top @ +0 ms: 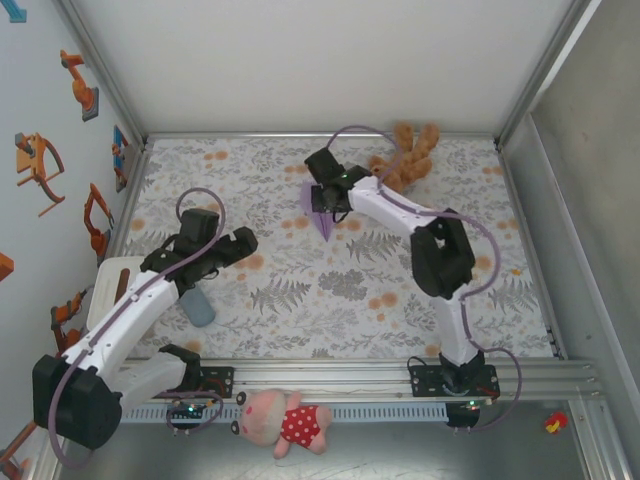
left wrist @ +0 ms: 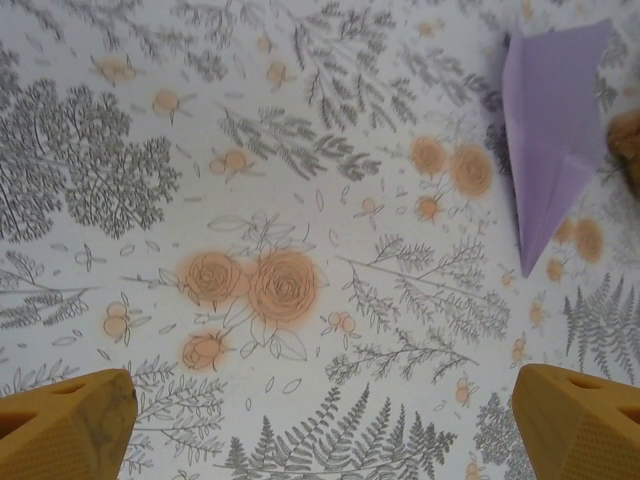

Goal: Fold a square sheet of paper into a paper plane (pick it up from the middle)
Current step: Move the paper plane to the top-center of the table, then reset both arms

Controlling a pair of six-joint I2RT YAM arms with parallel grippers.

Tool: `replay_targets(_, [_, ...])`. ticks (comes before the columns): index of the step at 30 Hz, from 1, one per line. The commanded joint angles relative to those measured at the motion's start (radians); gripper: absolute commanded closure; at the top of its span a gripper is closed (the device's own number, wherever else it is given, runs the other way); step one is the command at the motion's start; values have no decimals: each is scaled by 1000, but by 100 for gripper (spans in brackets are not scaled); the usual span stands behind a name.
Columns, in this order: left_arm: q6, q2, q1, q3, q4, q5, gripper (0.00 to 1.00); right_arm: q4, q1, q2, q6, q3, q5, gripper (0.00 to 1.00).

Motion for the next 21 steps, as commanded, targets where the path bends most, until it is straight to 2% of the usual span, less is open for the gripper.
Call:
replay_targets(1, [52, -37, 9, 34, -6, -75, 4, 14, -8, -199, -25, -78, 107, 54])
replay_targets(4, [69, -68, 10, 26, 39, -152, 4, 48, -10, -362, -54, -215, 248, 49])
replay_targets(6, [93, -92, 14, -2, 99, -224, 4, 88, -16, -482, -89, -332, 365, 42])
replay_targets(9, [153, -130, 19, -71, 212, -337, 4, 140, -39, -640, -139, -495, 527, 23])
replay_targets(10, [171, -140, 20, -93, 249, -373, 4, 155, -50, -678, -150, -543, 574, 19])
replay_targets(13, [243, -160, 31, -161, 346, -465, 4, 204, -121, -807, -175, -696, 688, 16])
replay_targets(18, [365, -157, 54, -256, 479, -557, 4, 371, -279, -984, -259, -946, 732, 16])
replay_targets(21, [459, -140, 68, -330, 617, -566, 4, 537, -373, -1081, -292, -1111, 661, 15])
